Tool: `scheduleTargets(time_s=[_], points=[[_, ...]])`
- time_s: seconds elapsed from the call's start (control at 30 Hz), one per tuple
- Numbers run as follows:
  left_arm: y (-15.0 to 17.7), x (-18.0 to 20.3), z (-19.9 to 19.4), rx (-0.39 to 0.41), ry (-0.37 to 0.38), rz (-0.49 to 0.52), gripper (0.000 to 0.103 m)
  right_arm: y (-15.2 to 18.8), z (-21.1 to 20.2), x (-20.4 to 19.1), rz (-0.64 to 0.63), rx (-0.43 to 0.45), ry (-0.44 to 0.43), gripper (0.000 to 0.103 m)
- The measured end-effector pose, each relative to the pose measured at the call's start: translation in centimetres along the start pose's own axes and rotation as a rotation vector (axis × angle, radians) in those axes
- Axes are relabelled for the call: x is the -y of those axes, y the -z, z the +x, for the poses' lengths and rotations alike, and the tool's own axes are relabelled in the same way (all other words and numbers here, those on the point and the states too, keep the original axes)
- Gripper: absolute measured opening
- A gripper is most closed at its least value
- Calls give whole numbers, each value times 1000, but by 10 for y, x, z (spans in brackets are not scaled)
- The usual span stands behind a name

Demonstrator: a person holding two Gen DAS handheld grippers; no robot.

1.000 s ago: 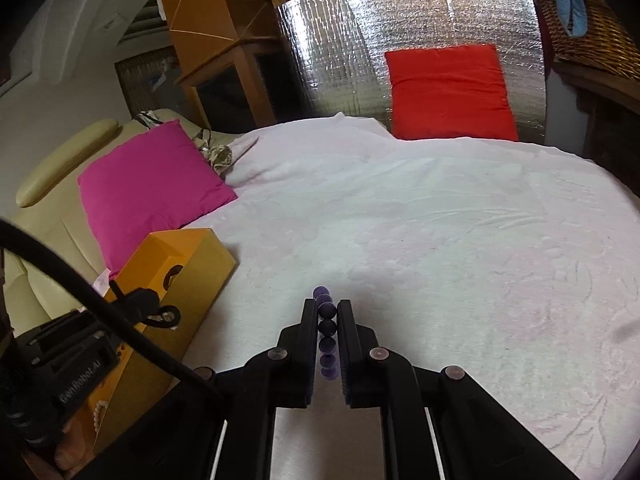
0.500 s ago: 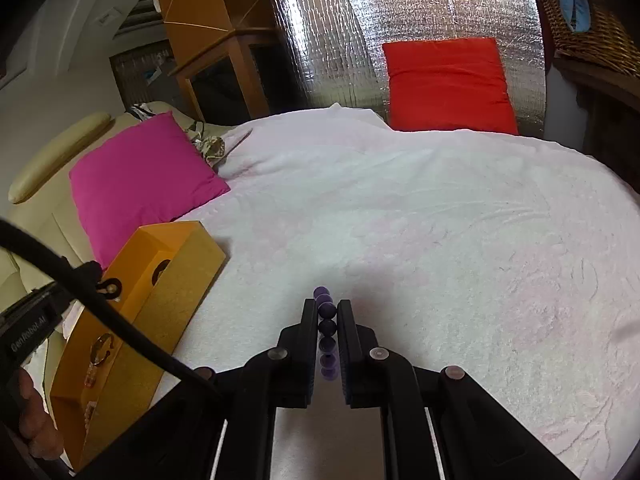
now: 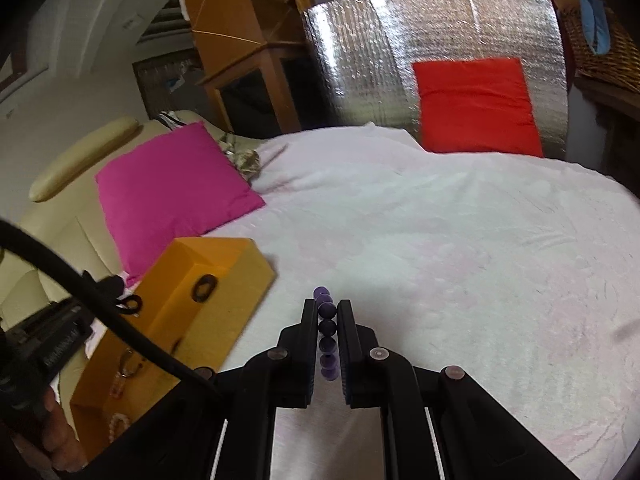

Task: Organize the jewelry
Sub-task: 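Carry the black cord and purple bracelet with both tools over the orange box, then open the left tool to drop the cord while the right tool drops the purple bracelet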

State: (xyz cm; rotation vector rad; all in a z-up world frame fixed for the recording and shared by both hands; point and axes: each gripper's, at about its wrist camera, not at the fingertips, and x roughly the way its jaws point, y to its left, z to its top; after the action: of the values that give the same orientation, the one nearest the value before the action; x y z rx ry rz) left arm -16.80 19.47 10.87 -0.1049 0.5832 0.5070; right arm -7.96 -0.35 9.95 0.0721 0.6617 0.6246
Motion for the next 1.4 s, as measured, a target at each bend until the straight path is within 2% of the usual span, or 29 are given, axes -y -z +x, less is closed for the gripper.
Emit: scheduleTargets(time_s=[0.3,0.47,0.6,0.77,0.9,1.0,1.2,1.27,1.3,1.33,1.4], points=[[3,-20,8,-21,-42,-13,6,-7,11,-26,-50,9,-47,11],[6,-31,15,-41,-63,-24,6,-19,21,-40,-49,11,-110,11],[11,-47,28,-98,-75,-57,6,-30,35,-65,-92,-4,-185,11],[28,-77,53,-219,-115,-106,6,-34,64,-95,-105,-58,-272,11],[41,-93,71,-306,-124,-129,6,-30,94,-115,-138,-104,-280,11],[46,-93,76,-331,-115,-119,6,-25,114,-124,-156,-139,-285,11],[51,-79,84,-380,-81,-74,6,-12,141,-130,-200,-204,-235,11],[51,-74,85,-381,-78,-59,13,-10,143,-129,-202,-204,-225,11],[51,-73,85,-384,-87,-52,29,-10,144,-128,-203,-207,-219,14],[50,-72,85,-384,-99,-50,46,-10,145,-126,-202,-208,-210,20],[48,-72,79,-351,-114,-53,52,-12,143,-121,-189,-195,-200,27]])
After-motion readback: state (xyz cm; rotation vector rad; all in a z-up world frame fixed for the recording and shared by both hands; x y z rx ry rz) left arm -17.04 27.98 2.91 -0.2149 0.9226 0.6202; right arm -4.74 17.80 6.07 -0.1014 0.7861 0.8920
